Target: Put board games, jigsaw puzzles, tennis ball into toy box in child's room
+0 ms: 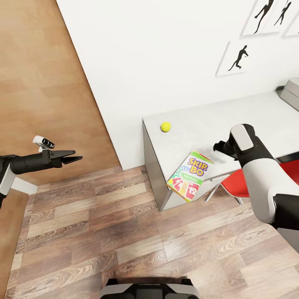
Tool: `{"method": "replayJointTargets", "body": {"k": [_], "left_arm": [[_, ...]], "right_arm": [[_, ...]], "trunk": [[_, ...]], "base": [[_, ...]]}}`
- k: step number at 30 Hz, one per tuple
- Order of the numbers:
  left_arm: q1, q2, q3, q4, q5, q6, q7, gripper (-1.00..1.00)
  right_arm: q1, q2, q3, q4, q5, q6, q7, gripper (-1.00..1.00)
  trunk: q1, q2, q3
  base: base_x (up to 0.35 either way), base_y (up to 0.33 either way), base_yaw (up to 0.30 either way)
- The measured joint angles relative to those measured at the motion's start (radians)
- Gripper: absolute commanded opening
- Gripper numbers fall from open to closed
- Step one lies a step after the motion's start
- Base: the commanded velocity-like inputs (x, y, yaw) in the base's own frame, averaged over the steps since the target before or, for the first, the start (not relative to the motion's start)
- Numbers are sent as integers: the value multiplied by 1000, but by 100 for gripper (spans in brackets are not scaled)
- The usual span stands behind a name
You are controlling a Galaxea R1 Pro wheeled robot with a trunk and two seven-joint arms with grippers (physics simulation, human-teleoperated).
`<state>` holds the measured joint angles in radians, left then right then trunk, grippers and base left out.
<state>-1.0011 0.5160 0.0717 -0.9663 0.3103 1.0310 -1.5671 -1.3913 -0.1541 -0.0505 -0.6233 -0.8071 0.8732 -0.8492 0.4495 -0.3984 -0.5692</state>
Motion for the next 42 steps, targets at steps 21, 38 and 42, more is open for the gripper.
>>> {"method": "replayJointTargets", "body": {"k": [21,38,42], "left_arm": [[0,2,1,0,1,0,0,100],[0,3,1,-1,2,0,0,100],[0,4,2,0,2,1,0,100]], "right_arm": [[2,-26,1,27,2,31,-1,100],[2,-82,2,54,-1,89,2,100],[4,-82,3,73,-2,91,3,100]], "trunk": [[0,0,0],[0,0,0],[0,0,0]], "base": [[0,0,0],[0,0,0],[-7,0,0]]}}
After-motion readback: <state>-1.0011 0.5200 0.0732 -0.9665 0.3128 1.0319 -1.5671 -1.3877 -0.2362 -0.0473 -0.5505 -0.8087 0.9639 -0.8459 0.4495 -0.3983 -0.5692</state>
